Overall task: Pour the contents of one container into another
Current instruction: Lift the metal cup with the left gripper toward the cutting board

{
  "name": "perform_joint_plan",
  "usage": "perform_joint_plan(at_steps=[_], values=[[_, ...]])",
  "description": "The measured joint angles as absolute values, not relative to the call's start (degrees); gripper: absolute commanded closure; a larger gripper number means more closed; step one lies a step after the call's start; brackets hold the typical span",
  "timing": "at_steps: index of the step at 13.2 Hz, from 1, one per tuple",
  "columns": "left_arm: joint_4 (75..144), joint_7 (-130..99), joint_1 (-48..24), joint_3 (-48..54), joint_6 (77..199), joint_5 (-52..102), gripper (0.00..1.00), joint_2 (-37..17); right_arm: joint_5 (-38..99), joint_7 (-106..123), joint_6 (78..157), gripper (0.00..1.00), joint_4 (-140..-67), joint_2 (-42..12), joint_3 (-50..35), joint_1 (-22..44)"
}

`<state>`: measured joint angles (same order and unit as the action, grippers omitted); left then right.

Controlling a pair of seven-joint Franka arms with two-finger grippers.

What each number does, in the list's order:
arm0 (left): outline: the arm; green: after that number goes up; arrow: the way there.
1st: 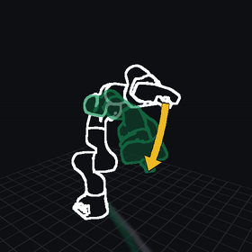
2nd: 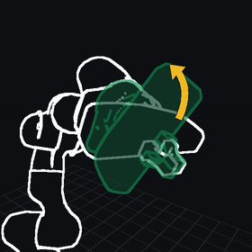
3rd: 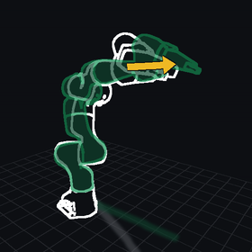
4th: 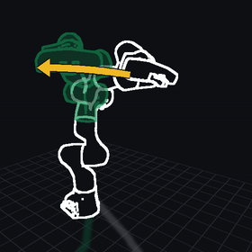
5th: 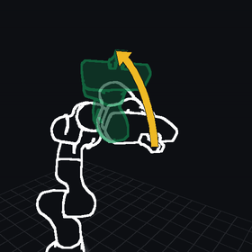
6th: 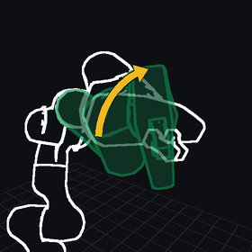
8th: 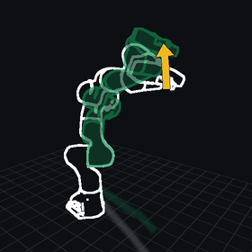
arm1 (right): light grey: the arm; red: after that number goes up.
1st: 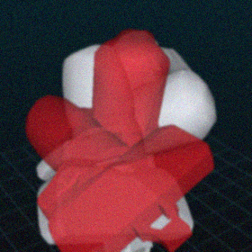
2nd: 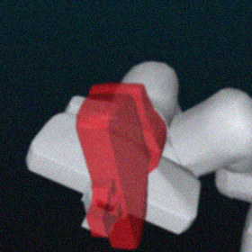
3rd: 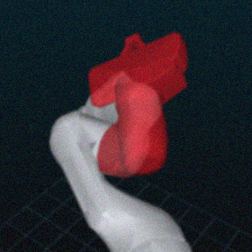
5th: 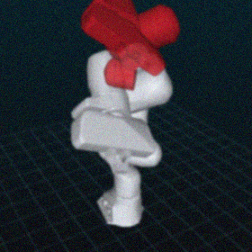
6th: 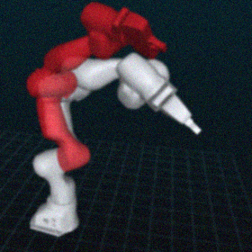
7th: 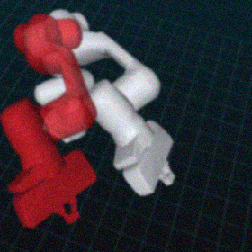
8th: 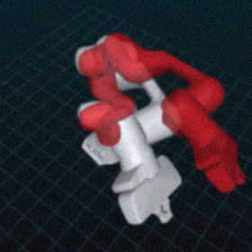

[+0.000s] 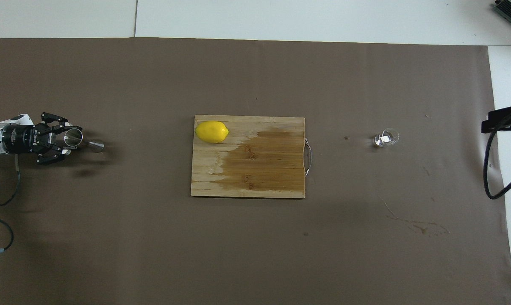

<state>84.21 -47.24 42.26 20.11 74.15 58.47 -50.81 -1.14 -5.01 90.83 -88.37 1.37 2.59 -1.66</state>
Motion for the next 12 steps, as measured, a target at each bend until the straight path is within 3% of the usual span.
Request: perform_joint_plan(at_steps=[12], values=[[82.9,-49.5,41.9,22.7,74.2,59.1,0.54,-49.3,-1.4,-5.0,90.7,0.0,-88.7,0.2,3.2,-3.7]])
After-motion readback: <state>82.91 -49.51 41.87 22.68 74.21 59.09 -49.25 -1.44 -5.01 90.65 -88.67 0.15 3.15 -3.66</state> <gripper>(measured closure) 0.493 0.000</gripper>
